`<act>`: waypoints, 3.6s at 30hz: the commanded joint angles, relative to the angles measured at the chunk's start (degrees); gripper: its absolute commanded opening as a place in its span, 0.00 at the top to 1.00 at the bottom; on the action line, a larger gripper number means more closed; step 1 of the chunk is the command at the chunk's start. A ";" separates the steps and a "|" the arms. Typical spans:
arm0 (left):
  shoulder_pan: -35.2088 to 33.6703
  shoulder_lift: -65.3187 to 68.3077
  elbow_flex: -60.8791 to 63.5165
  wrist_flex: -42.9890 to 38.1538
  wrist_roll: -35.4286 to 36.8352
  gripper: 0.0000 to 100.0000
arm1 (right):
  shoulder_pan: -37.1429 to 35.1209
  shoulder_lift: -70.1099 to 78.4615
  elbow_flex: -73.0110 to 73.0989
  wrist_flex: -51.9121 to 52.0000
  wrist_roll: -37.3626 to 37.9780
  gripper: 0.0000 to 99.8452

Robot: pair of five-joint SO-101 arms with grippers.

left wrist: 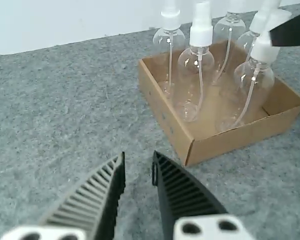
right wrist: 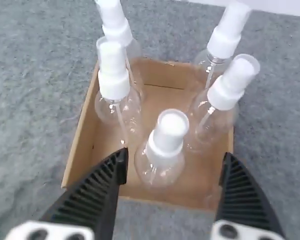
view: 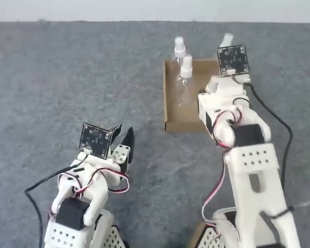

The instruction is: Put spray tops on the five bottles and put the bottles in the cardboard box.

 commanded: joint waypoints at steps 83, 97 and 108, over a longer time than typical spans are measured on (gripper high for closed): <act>-37.27 -0.53 16.66 4.40 -18.29 0.99 | 16.13 -66.33 60.31 19.47 19.08 0.99; -37.27 -0.53 16.66 4.40 -18.29 0.99 | 16.13 -66.33 60.31 19.47 19.08 0.99; -37.27 -0.53 16.66 4.40 -18.29 0.99 | 16.13 -66.33 60.31 19.47 19.08 0.99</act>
